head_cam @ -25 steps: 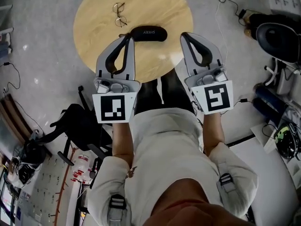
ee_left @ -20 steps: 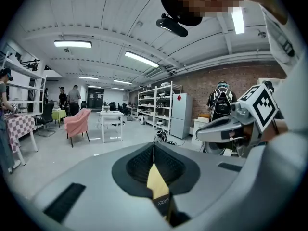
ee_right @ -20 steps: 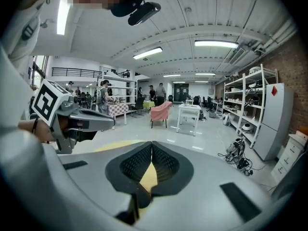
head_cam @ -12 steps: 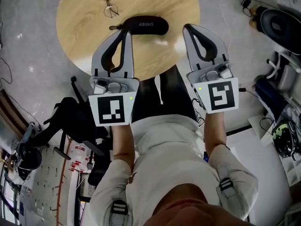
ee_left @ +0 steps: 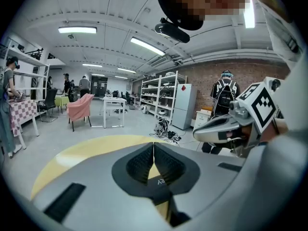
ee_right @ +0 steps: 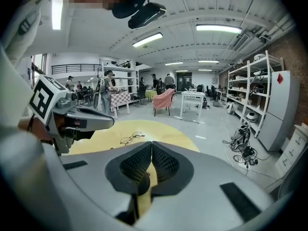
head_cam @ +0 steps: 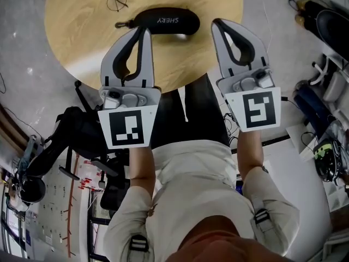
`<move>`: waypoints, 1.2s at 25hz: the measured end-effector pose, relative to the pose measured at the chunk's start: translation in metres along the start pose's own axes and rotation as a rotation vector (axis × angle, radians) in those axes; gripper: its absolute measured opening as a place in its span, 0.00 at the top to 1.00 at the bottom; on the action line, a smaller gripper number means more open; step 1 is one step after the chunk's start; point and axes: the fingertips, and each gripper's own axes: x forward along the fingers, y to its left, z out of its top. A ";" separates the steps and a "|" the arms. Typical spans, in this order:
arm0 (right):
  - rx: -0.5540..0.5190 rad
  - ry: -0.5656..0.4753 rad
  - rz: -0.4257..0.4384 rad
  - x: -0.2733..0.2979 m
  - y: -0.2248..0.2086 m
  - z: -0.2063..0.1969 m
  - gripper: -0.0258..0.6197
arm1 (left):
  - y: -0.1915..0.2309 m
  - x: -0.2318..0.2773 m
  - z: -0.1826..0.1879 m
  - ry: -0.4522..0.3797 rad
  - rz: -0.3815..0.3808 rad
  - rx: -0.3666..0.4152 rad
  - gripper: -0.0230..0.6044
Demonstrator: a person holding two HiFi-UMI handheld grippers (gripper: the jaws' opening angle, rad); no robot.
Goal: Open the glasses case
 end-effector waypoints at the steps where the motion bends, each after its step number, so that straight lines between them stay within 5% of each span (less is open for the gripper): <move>1: 0.000 0.007 0.002 0.003 0.000 -0.006 0.93 | 0.001 0.003 -0.005 0.004 -0.001 0.001 0.93; 30: 0.024 0.102 0.034 0.060 -0.015 -0.089 0.93 | -0.006 0.049 -0.075 0.102 -0.002 -0.030 0.93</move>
